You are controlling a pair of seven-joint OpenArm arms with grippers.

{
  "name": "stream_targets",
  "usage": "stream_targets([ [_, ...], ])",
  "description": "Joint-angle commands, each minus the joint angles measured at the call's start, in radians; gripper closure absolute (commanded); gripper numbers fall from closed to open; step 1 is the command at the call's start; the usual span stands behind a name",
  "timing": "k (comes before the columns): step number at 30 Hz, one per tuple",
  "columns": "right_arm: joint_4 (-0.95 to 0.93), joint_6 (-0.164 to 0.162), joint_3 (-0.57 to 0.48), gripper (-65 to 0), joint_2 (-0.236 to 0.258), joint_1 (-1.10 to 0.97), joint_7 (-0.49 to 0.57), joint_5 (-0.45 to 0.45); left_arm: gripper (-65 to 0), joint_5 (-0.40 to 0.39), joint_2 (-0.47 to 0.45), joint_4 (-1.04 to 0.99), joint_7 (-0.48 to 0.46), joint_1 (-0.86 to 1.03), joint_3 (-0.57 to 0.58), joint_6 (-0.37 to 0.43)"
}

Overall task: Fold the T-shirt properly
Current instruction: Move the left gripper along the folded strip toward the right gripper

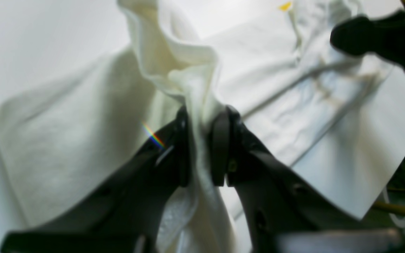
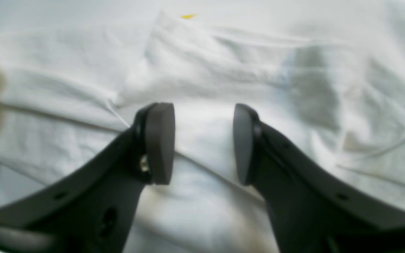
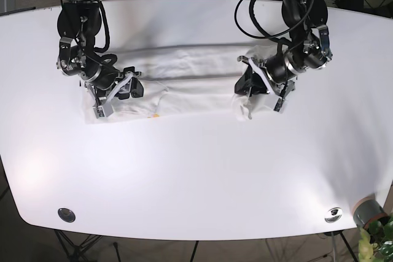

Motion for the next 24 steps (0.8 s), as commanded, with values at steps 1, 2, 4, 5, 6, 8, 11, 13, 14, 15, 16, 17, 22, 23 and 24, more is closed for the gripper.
stream_targets([
  [1,0.016,0.003,0.003,-26.2,0.009,0.015,0.019,0.018,-7.9,-0.027,0.005,-0.010,-0.024,-0.030,0.037,0.013],
  [2,0.017,0.003,0.003,-26.2,0.009,0.015,0.019,0.018,-7.9,-0.027,0.004,-0.023,-0.024,-0.041,0.051,0.021],
  [4,0.019,0.003,0.003,-26.2,0.009,0.015,0.019,0.018,-7.9,-0.027,0.005,-0.054,-0.024,-0.063,0.071,0.042],
  [5,0.019,0.003,0.003,-26.2,0.009,0.015,0.019,0.018,-8.1,-0.027,0.005,-0.065,-0.024,-0.070,0.075,0.050],
  [6,0.017,0.003,0.003,-26.2,0.009,0.015,0.019,0.018,-8.1,-0.027,0.005,-0.082,-0.024,-0.081,0.086,0.061],
  [8,0.017,0.003,0.003,-26.2,0.009,0.015,0.019,0.018,-8.1,-0.027,0.004,-0.123,-0.024,-0.106,0.131,0.091],
  [11,0.016,0.003,0.003,-26.2,0.009,0.015,0.019,0.018,-8.2,-0.027,-0.004,-0.160,-0.024,-0.124,0.190,0.121],
  [13,0.019,0.003,0.003,-26.2,0.009,0.015,0.019,0.018,-9.2,-0.027,-0.004,-0.171,-0.024,-0.133,0.215,0.151],
  [14,0.019,0.003,0.003,-26.2,0.009,0.015,0.019,0.018,-11.1,-0.027,-0.004,-0.172,-0.023,-0.135,0.220,0.165],
  [15,0.019,0.003,0.003,-26.2,0.009,0.015,0.019,0.018,-13.2,-0.027,-0.004,-0.174,-0.023,-0.138,0.221,0.179],
  [16,0.017,0.003,0.002,-26.2,0.009,0.017,0.019,0.018,-17.8,-0.027,-0.004,-0.175,-0.021,-0.142,0.229,0.197],
  [17,0.017,0.003,0.002,-26.2,0.009,0.017,0.019,0.018,-22.4,-0.027,-0.004,-0.171,-0.021,-0.144,0.241,0.214],
  [22,0.019,0.003,0.002,-26.2,0.009,0.018,0.019,0.019,-31.2,-0.027,-0.028,-0.129,-0.021,-0.144,0.322,0.262],
  [23,0.019,0.003,0.002,-26.2,0.009,0.017,0.019,0.019,-31.7,-0.027,-0.033,-0.111,-0.021,-0.144,0.348,0.269],
  [24,0.017,0.003,0.002,-26.2,0.009,0.017,0.019,0.019,-31.8,-0.027,-0.034,-0.105,-0.021,-0.145,0.364,0.269],
])
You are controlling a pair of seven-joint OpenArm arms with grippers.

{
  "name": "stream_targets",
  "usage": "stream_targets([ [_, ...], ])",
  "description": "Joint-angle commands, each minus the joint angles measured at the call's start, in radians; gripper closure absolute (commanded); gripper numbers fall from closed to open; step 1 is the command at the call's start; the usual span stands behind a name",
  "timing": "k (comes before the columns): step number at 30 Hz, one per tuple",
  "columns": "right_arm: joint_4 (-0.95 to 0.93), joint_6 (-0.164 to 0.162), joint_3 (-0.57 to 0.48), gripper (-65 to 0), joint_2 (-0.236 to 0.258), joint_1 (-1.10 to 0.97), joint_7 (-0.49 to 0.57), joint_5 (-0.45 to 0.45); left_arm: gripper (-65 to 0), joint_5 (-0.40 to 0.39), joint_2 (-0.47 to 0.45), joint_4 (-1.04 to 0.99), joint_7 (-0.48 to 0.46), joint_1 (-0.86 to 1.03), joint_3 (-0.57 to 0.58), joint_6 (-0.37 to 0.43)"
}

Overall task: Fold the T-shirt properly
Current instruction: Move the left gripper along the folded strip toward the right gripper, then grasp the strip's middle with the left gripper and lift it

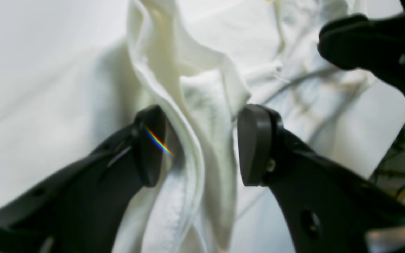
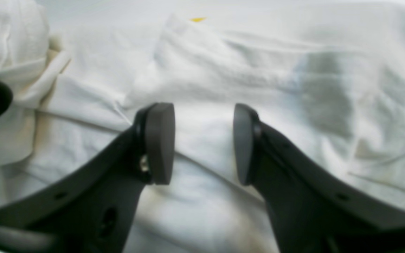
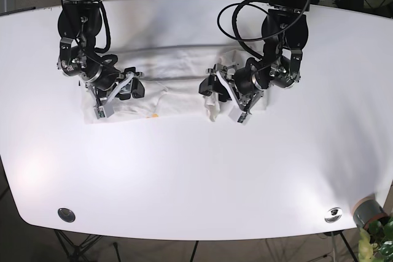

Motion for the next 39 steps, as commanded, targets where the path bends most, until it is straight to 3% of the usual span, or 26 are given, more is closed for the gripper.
stream_targets([
  [1,0.015,0.003,0.003,-26.2,0.010,0.015,0.019,0.016,-31.8,-0.021,-0.004,0.052,-0.018,-0.020,0.049,0.002],
  [6,0.015,0.003,0.003,-26.2,0.010,0.015,0.019,0.016,-31.8,-0.022,-0.004,0.082,-0.016,-0.025,0.150,0.001],
  [11,0.015,0.003,0.003,-26.2,0.010,0.015,0.019,0.016,-31.4,-0.028,0.002,0.095,-0.016,-0.055,0.173,0.001],
  [16,0.020,0.003,0.003,-26.2,0.010,0.017,0.019,0.016,-31.2,-0.028,0.002,0.158,-0.016,-0.055,0.100,-0.005],
  [22,0.021,0.003,0.009,-26.2,0.008,0.022,0.019,0.024,-31.1,-0.022,-0.053,0.176,0.010,-0.009,0.005,-0.113],
  [25,0.037,0.003,0.011,-26.2,0.010,0.022,0.019,0.093,-30.3,-0.022,-0.116,0.202,0.016,0.041,-0.029,-0.153],
  [31,0.043,-0.002,0.025,-26.2,0.030,0.015,0.019,0.264,-14.0,-0.022,-0.234,0.247,0.015,0.144,-0.035,-0.260],
  [35,0.043,0.002,0.066,-26.2,0.041,0.012,0.019,0.321,-13.2,-0.001,-0.254,0.205,-0.010,0.161,-0.034,-0.274],
  [39,0.043,0.002,0.129,-26.2,0.038,0.012,0.022,0.327,-12.9,0.094,-0.246,0.087,-0.039,0.153,-0.011,-0.278],
])
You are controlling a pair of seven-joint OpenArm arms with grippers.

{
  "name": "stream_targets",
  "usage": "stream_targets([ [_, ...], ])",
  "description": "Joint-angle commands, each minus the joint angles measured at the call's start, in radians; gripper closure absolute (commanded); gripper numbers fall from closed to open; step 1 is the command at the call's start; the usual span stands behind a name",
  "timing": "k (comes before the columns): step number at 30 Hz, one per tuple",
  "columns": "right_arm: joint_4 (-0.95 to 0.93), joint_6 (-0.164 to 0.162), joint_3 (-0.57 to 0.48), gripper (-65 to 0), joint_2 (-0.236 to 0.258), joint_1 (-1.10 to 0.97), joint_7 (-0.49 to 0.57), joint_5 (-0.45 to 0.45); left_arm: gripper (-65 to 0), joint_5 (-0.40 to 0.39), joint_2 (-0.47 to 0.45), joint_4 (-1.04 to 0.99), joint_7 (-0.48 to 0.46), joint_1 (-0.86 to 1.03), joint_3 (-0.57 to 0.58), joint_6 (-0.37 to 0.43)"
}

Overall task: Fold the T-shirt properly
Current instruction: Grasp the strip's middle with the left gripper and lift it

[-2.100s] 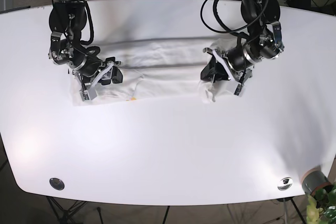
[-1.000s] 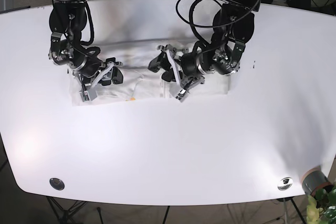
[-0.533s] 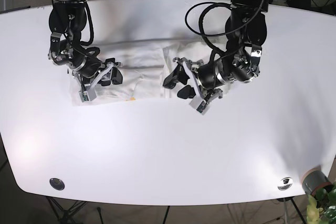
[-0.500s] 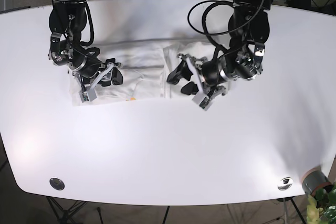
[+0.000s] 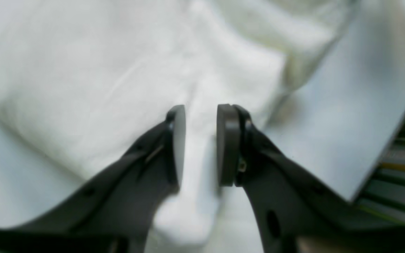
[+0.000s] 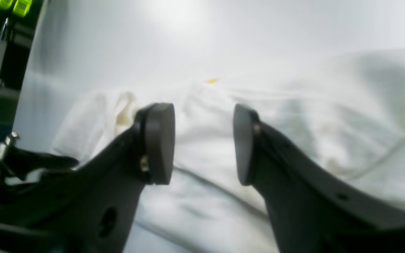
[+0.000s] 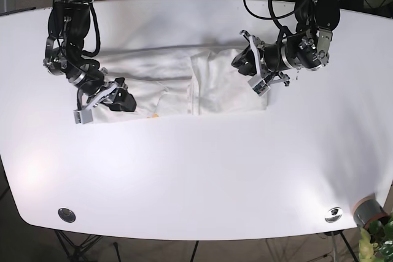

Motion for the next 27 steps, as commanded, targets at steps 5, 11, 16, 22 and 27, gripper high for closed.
stream_targets([
  [5,0.045,0.007,0.077,-26.2,0.005,0.015,0.018,0.032,-12.6,0.150,-0.003,-0.124,-0.015,-0.080,0.137,-0.008],
  [11,0.048,0.001,0.164,-26.8,0.017,0.015,0.017,0.028,-12.6,0.185,-0.011,-0.039,-0.018,-0.072,0.151,-0.028],
  [16,-0.035,0.001,0.241,-26.8,0.073,0.015,0.017,0.031,-12.6,0.185,-0.049,0.154,-0.018,-0.035,0.150,-0.069],
  [22,-0.163,0.010,0.302,-27.7,0.123,0.021,0.011,0.034,-12.8,0.182,-0.042,0.219,-0.018,-0.008,0.076,-0.069],
  [27,-0.224,0.024,0.306,-41.5,0.139,0.023,-0.009,0.034,-13.3,0.181,0.015,0.215,-0.018,-0.003,-0.019,-0.069],
])
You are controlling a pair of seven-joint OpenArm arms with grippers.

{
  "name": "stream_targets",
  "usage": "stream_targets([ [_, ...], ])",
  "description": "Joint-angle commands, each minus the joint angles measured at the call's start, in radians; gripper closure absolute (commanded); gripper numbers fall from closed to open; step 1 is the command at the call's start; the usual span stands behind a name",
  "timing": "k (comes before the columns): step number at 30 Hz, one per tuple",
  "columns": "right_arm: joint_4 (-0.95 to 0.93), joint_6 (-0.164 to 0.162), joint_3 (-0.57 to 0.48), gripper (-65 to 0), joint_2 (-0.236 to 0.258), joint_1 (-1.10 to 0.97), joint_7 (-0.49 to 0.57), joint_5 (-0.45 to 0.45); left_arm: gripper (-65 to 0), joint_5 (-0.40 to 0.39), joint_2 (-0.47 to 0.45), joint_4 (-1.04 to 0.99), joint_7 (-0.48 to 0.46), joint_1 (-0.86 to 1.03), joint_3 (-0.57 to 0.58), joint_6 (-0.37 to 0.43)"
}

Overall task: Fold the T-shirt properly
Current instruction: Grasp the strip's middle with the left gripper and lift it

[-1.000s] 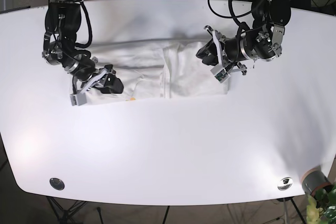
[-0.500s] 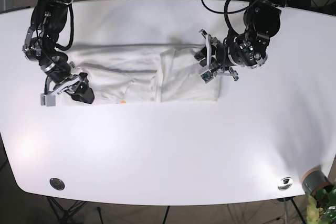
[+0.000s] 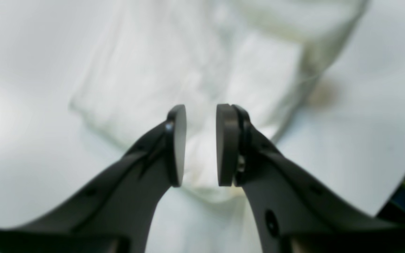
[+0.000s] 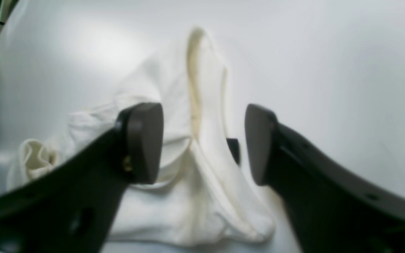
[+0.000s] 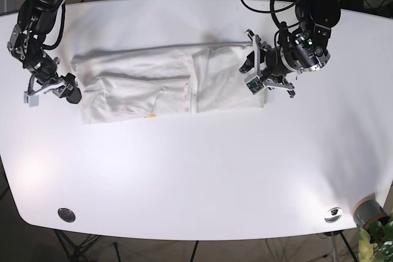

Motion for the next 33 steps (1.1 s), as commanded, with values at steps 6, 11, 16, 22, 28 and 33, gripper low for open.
stream_targets([
  [6,-0.022,0.034,0.005,-44.4,-0.004,0.010,0.017,0.023,-27.8,-0.024,0.115,0.012,-0.033,-0.013,-0.170,-0.001],
  [11,-0.073,0.034,-0.003,-44.4,-0.044,0.010,0.017,0.023,-35.1,-0.020,0.175,0.010,-0.032,-0.016,-0.262,-0.001],
  [16,0.001,0.025,-0.084,-44.4,-0.084,-0.012,0.017,0.022,-35.1,-0.021,0.181,-0.047,-0.032,-0.017,-0.262,-0.001],
  [22,0.021,-0.023,-0.134,-44.4,-0.138,-0.012,0.017,0.020,-35.1,-0.024,0.181,-0.200,-0.033,-0.030,-0.260,-0.001],
  [28,0.018,-0.049,-0.135,-21.4,-0.141,-0.010,0.020,0.020,-35.1,-0.021,0.176,-0.310,-0.035,-0.042,-0.260,-0.001],
  [33,0.039,-0.049,-0.135,-2.7,-0.126,-0.010,0.018,0.020,-35.0,-0.020,0.176,-0.329,-0.035,-0.064,-0.262,-0.001],
])
